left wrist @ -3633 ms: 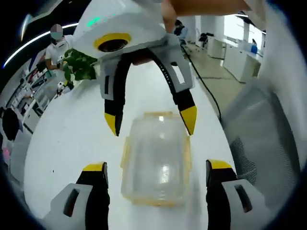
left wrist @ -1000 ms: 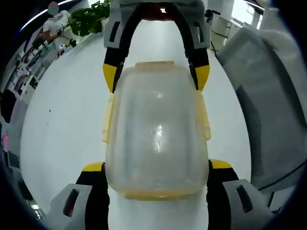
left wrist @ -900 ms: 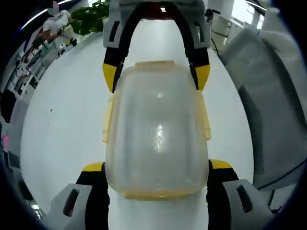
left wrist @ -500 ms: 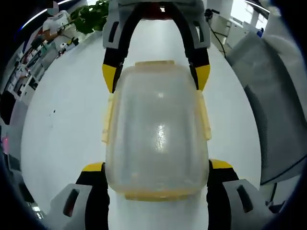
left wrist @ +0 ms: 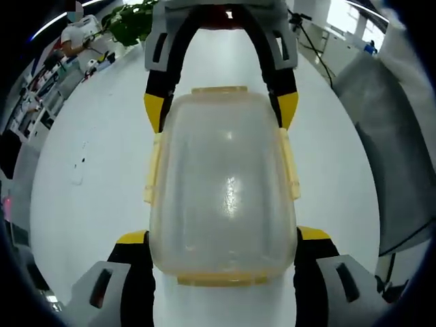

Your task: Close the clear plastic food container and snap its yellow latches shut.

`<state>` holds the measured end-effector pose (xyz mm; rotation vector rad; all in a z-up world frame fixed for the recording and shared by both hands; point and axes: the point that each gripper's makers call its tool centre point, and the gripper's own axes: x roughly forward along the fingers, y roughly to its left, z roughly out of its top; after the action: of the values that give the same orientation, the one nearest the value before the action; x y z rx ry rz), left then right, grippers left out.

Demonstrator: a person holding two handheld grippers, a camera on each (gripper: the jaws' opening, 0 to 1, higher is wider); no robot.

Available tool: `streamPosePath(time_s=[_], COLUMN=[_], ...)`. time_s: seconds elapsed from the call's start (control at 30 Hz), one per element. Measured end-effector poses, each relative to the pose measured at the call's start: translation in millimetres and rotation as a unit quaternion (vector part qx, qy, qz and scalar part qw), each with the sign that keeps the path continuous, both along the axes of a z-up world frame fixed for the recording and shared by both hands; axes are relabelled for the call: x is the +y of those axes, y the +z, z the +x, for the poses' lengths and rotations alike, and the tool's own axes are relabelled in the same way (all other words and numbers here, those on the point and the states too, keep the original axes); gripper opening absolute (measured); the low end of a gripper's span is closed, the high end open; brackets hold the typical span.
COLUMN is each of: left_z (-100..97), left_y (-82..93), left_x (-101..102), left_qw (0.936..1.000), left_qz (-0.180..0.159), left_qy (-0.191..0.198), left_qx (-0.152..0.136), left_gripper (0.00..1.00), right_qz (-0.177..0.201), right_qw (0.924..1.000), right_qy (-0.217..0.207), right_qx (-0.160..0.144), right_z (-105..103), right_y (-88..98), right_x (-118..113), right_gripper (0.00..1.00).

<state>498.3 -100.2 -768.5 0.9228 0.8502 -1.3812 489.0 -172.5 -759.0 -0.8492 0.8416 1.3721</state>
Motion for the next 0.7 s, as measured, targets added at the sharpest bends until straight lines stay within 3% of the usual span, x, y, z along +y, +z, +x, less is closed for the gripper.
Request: streamPosePath(time_s=[0.47, 0.53, 0.6, 0.7], left_z=[-1.4, -1.6, -1.6, 2.4], left_y=[-1.5, -0.8, 4.8, 8.9], left_x=[1.6, 0.4, -0.5, 2.2], left_qw=[1.0000, 0.9999, 0.9998, 0.9994], left_qz=[0.003, 0.000, -0.007, -0.007], left_qy=[0.008, 0.015, 0.017, 0.026], left_qx=[-0.003, -0.007, -0.013, -0.020], left_gripper=[0.86, 0.96, 0.99, 0.99], right_qz=[-0.001, -0.004, -0.009, -0.003], right_qw=[0.9999, 0.9999, 0.9998, 0.9997], right_qy=[-0.001, -0.004, -0.015, -0.024], right_qx=[-0.010, -0.014, -0.004, -0.003], right_z=[-1.1, -1.9, -5.9, -9.5], right_y=[0.7, 0.3, -1.9, 2.4], right_x=[0.6, 0.4, -0.9, 0.2], right_gripper=[0.79, 0.84, 0.99, 0.99])
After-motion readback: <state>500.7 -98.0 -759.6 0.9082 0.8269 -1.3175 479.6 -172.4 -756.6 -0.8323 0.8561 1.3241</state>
